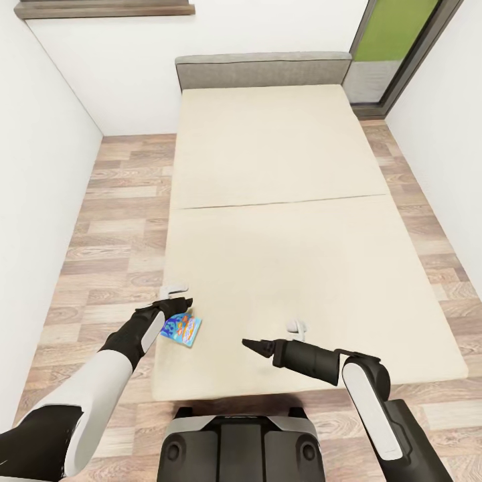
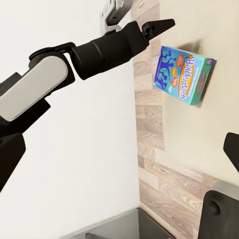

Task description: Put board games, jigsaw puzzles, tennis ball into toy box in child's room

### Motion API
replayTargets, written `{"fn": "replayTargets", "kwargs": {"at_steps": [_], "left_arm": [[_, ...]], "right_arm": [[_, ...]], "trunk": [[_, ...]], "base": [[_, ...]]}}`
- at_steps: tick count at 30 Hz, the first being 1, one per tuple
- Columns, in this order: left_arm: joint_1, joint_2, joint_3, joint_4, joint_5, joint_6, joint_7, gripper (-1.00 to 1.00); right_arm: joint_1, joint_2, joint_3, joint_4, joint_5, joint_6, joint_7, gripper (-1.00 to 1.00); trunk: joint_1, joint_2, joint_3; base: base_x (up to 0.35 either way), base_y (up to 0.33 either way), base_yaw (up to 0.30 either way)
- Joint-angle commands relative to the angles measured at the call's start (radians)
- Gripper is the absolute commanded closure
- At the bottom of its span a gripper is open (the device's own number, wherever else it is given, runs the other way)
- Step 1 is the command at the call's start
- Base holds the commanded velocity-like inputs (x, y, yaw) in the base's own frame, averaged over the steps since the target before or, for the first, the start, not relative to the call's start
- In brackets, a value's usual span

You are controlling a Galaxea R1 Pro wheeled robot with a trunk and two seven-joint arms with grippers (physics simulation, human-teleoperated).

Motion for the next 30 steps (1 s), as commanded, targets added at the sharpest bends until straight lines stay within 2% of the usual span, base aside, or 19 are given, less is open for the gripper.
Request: {"fn": "replayTargets", "kwargs": {"at_steps": [1,12,30], "left_arm": [[0.000,0.000,-0.003,-0.001,0.008,0.005,0.001,-1.00],[0.000,0.001,-0.003,-0.001,0.006,0.003,0.001,-1.00],[0.000,0.013,-0.003,-0.001,0.006,0.002,0.001,-1.00]], "right_arm": [[-0.001,0.000,0.000,0.000,0.005,0.003,0.006,-1.00],[-0.001,0.000,0.000,0.000,0.005,0.002,0.007,-1.00],[-0.001,0.001,0.001,0.000,0.005,0.001,0.005,-1.00]], "trunk": [[0.001,-0.001,-0.001],[0.001,-0.001,-0.003],[0.001,-0.001,-0.028]], "base": [[0.000,0.000,0.000],[0.000,0.000,0.000],[0.000,0.000,0.000]]}}
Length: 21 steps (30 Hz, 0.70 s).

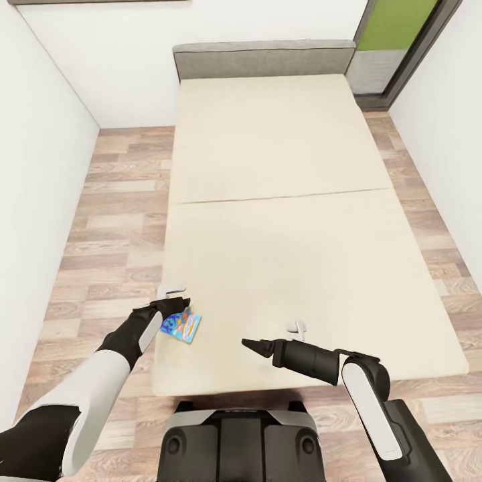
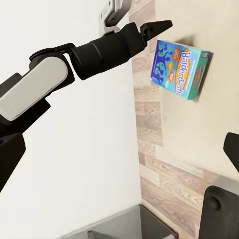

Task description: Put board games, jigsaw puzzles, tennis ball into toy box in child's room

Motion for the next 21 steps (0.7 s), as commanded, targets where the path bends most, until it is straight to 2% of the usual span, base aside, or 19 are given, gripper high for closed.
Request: {"fn": "replayTargets", "kwargs": {"at_steps": [1,21], "left_arm": [[0.000,0.001,-0.004,-0.002,0.009,0.005,0.001,-1.00],[0.000,0.002,-0.003,-0.002,0.010,0.004,0.001,-1.00]], "right_arm": [[-0.001,0.000,0.000,0.000,0.004,0.003,0.005,-1.00],[-0.001,0.000,0.000,0.000,0.004,0.001,0.005,-1.00]], "trunk": [[0.000,-0.002,-0.003],[0.000,-0.002,-0.033]], "base": [[0.000,0.000,0.000],[0.000,0.000,0.000]]}}
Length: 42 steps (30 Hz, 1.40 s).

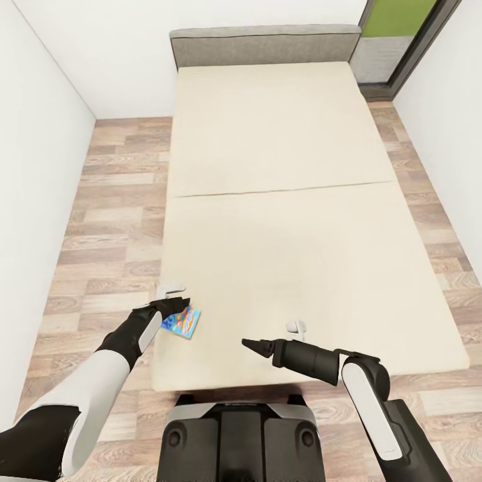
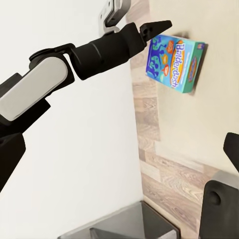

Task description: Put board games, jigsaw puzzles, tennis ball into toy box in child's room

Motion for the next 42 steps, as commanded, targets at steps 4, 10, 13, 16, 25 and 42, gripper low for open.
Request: {"fn": "replayTargets", "kwargs": {"at_steps": [4,10,13,16,25,42], "left_arm": [[0.000,0.001,-0.003,-0.002,0.009,0.005,0.001,-1.00],[0.000,0.001,-0.002,-0.004,0.009,0.003,0.003,-1.00],[0.000,0.001,-0.002,-0.010,0.009,-0.001,0.003,-1.00],[0.000,0.001,-0.002,-0.015,0.009,-0.010,0.003,-1.00],[0.000,0.002,-0.001,-0.033,0.008,-0.017,0.003,-1.00],[0.000,0.002,-0.002,-0.037,0.008,-0.018,0.003,-1.00]], "right_arm": [[-0.001,0.000,0.001,-0.001,0.004,0.001,0.004,-1.00],[-0.001,0.000,0.002,-0.001,0.004,0.001,0.003,-1.00],[-0.001,0.000,0.003,0.000,0.004,0.002,0.003,-1.00],[-0.001,0.000,0.004,0.000,0.004,0.003,0.001,-1.00],[-0.001,0.000,0.009,0.000,0.007,0.002,-0.001,-1.00],[-0.001,0.000,0.010,0.000,0.015,-0.001,-0.003,-1.00]], "trunk": [[0.000,-0.002,-0.007],[0.000,-0.002,-0.016],[0.000,-0.002,-0.021],[0.000,-0.002,-0.025],[0.000,-0.002,-0.028],[0.000,-0.002,-0.028]], "base": [[0.000,0.000,0.000],[0.000,0.000,0.000],[0.000,0.000,0.000],[0.000,0.000,0.000],[0.000,0.000,0.000],[0.000,0.000,0.000]]}}
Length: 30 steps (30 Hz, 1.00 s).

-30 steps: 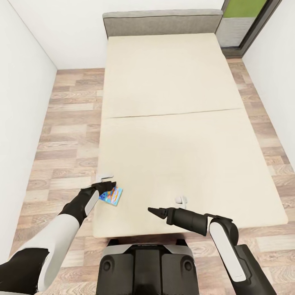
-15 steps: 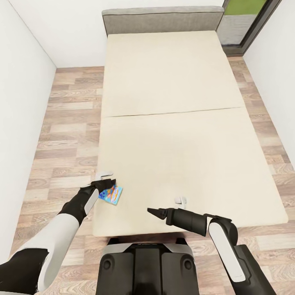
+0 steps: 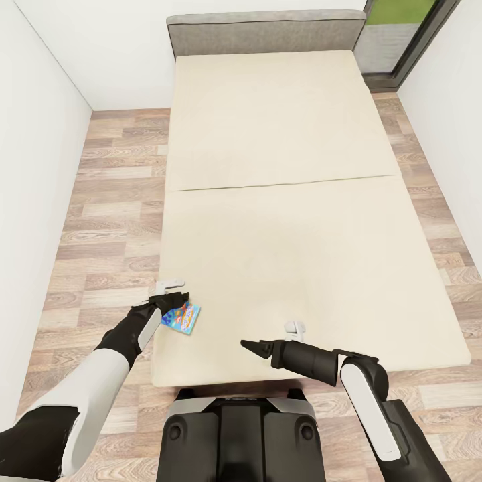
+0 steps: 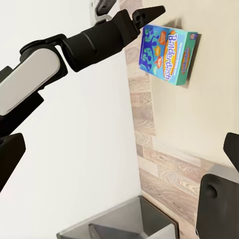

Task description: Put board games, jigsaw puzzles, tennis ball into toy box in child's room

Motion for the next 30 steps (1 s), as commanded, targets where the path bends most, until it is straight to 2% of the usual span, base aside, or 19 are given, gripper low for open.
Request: {"fn": "replayTargets", "kwargs": {"at_steps": [1,8,22,30], "left_arm": [[0.000,0.001,-0.004,-0.002,0.009,0.005,0.002,-1.00],[0.000,0.001,-0.004,-0.001,0.009,0.005,0.002,-1.00],[0.000,0.004,-0.004,-0.001,0.009,0.005,0.002,-1.00],[0.000,0.005,-0.004,-0.001,0.009,0.005,0.002,-1.00]], "right_arm": [[0.000,0.000,0.000,0.000,0.005,0.002,0.005,-1.00],[0.000,0.000,-0.001,0.000,0.005,0.003,0.005,-1.00],[0.000,0.000,-0.001,0.000,0.004,0.003,0.005,-1.00],[0.000,0.000,-0.001,0.000,0.004,0.003,0.005,-1.00]], "trunk": [[0.001,-0.001,-0.001],[0.001,-0.001,-0.002],[0.001,-0.001,-0.023],[0.001,-0.001,-0.027]], "base": [[0.000,0.000,0.000],[0.000,0.000,0.000],[0.000,0.000,0.000],[0.000,0.000,0.000]]}}
